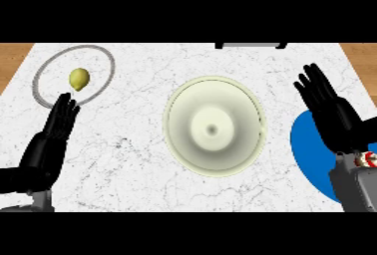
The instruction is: Pick the sweet potato from the plate and place it in the bowl
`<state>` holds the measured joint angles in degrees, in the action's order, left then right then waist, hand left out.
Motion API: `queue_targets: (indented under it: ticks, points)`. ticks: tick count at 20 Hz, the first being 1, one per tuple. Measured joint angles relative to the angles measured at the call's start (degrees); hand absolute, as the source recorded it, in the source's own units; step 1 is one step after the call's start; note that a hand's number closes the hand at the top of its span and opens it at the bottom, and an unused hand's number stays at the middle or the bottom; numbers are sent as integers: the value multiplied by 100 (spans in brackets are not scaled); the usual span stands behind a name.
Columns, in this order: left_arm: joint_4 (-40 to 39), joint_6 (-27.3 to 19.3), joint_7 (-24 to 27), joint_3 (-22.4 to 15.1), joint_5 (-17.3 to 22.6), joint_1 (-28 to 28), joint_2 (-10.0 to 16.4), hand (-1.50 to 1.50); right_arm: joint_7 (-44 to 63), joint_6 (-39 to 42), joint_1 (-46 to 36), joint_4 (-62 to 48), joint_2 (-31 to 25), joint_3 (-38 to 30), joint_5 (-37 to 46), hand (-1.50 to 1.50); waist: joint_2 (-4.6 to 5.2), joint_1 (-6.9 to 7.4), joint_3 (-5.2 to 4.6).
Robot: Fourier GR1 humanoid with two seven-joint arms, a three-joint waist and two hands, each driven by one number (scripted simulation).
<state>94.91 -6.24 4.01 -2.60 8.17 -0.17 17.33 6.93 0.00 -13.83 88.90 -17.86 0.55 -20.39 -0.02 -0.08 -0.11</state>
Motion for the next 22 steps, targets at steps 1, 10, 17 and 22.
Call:
queue_targets:
  ticks: [1, 10, 17, 22]
  points:
    - [9, 15, -34, 73, 27, -34, 28, 0, 35, 130, -64, 13, -18, -25, -102, -150, 1, 5, 4]
    - [-308, -123, -176, 794, 275, -688, 294, 0, -976, 1778, -221, 518, -615, 219, 167, -150, -3, -68, 11]
    - [-555, -13, -214, 1018, 398, -910, 366, 0, -3120, 2185, 1111, 808, -1164, -226, 1244, -150, -4, -98, 17]
    - [-815, 26, -195, 1087, 382, -1120, 398, 0, -3269, 2396, 1279, 949, -2060, -929, 1597, -150, -6, -114, 10]
